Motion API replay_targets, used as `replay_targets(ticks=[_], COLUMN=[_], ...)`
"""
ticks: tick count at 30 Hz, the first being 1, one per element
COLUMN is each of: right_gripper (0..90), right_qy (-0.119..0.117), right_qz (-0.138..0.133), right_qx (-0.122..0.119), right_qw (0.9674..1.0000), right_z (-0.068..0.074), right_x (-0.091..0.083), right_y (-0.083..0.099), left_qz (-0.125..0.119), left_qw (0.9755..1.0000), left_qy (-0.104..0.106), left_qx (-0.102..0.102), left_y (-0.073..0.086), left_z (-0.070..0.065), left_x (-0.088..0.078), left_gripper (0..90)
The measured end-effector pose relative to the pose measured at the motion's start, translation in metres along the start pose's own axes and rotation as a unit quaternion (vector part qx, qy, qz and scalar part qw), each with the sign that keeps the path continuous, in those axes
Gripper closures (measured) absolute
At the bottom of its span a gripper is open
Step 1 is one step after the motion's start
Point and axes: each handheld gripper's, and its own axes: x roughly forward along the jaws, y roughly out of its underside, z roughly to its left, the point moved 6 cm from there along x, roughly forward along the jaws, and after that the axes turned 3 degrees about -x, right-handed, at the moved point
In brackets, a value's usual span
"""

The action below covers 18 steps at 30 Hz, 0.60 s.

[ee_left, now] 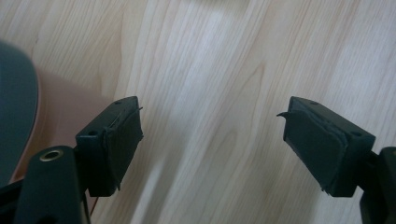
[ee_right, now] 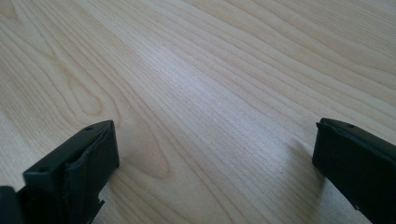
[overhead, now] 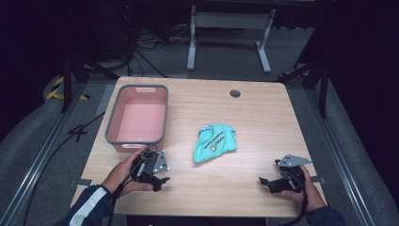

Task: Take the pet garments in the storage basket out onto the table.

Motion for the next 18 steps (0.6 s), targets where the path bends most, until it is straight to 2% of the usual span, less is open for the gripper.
replay_targets(ticks=[3,5,8,11,14,18], right_gripper=[0.6,0.6,0.6,0.6,0.6,0.6], right_qy=[0.000,0.000,0.000,0.000,0.000,0.000], right_qz=[0.000,0.000,0.000,0.000,0.000,0.000], right_qx=[0.000,0.000,0.000,0.000,0.000,0.000], right_qw=[1.0000,1.0000,1.0000,1.0000,1.0000,1.0000], right_z=[0.000,0.000,0.000,0.000,0.000,0.000], right_x=[0.000,0.000,0.000,0.000,0.000,0.000], right_y=[0.000,0.000,0.000,0.000,0.000,0.000], left_qz=[-0.004,-0.003,-0.003,-0.003,-0.007,-0.010], left_qw=[1.0000,0.9997,0.9997,0.9991,0.9976,0.9953], left_qy=[0.000,-0.001,-0.001,0.004,0.003,0.009], left_qx=[-0.007,-0.022,-0.026,-0.041,-0.069,-0.096], left_y=[0.006,0.020,0.029,0.041,0.052,0.069], left_z=[0.002,0.005,0.007,0.010,0.014,0.018], left_x=[-0.002,-0.004,-0.004,-0.004,-0.004,-0.003], left_gripper=[19.3,19.2,18.7,18.2,18.4,18.3])
